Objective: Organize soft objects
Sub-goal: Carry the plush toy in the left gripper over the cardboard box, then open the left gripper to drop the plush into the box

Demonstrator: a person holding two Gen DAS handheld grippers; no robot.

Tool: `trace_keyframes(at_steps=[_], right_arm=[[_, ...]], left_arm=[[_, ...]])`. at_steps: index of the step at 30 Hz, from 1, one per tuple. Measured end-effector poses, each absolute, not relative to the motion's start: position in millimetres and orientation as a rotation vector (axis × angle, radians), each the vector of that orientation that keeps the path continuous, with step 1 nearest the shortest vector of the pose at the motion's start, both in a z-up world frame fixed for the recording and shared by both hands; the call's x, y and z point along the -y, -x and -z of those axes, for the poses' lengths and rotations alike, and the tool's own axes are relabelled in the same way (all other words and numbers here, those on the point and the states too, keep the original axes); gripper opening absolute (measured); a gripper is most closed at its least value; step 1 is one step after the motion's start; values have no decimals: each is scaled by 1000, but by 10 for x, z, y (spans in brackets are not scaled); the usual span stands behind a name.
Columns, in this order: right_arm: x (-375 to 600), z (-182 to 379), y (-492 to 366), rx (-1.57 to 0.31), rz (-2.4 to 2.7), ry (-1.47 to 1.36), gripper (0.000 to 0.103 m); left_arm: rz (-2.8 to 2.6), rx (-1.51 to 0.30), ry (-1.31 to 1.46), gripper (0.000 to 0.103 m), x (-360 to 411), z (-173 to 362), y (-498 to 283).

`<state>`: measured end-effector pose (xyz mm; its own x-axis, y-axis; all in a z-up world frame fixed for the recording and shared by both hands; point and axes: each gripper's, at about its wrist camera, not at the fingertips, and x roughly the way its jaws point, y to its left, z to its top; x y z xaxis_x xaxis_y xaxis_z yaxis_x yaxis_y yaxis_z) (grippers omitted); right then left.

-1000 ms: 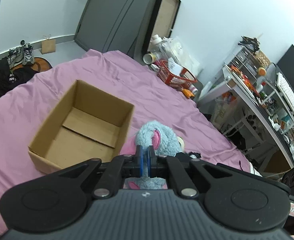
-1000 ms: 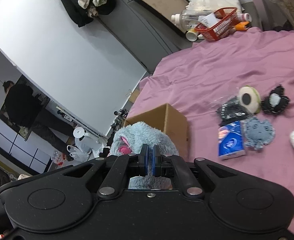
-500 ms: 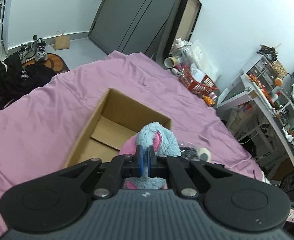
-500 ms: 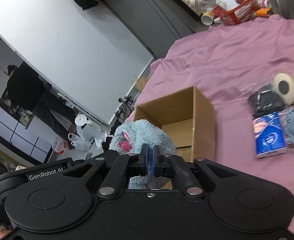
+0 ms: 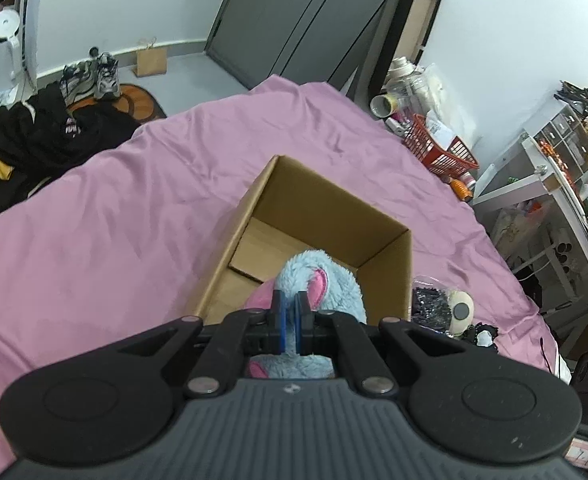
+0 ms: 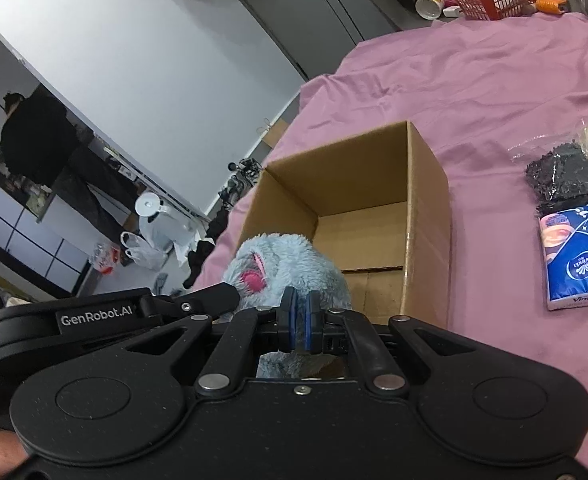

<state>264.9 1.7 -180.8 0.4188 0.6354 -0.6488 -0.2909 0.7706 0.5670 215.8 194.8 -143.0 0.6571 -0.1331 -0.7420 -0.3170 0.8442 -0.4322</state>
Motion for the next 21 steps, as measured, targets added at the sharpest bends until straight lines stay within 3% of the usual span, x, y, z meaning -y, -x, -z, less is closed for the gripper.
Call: trace_keyframes(at_steps=[4, 5, 9, 12, 14, 17, 19, 21], right_arm=[[-8, 1863, -2651, -1016, -570, -375, 15], [15, 1851, -2637, -1018, -564, -375, 27], [127, 1713, -2556, -985, -564, -371, 48], [219, 1613, -2507, -960, -573, -369, 54], [296, 1554, -2479, -951, -559, -365, 63], [424, 1467, -2438, -926, -531, -347, 77], [520, 1413, -2412, -919, -515, -349, 83], [601, 1348, -2370, -899, -501, -332, 88]], left_arm=[[-149, -880, 534, 5, -1917, 1425, -2212], [-167, -882, 500, 7, -1876, 1398, -2218], [-166, -912, 468, 12, -1773, 1328, -2228], [-194, -939, 437, 26, -1709, 1262, -2219], [-205, -934, 413, 45, -1665, 1188, -2183], [-229, -917, 400, 65, -1610, 1071, -2129], [-270, -920, 383, 74, -1569, 1010, -2108], [-305, -920, 370, 76, -1528, 959, -2080]])
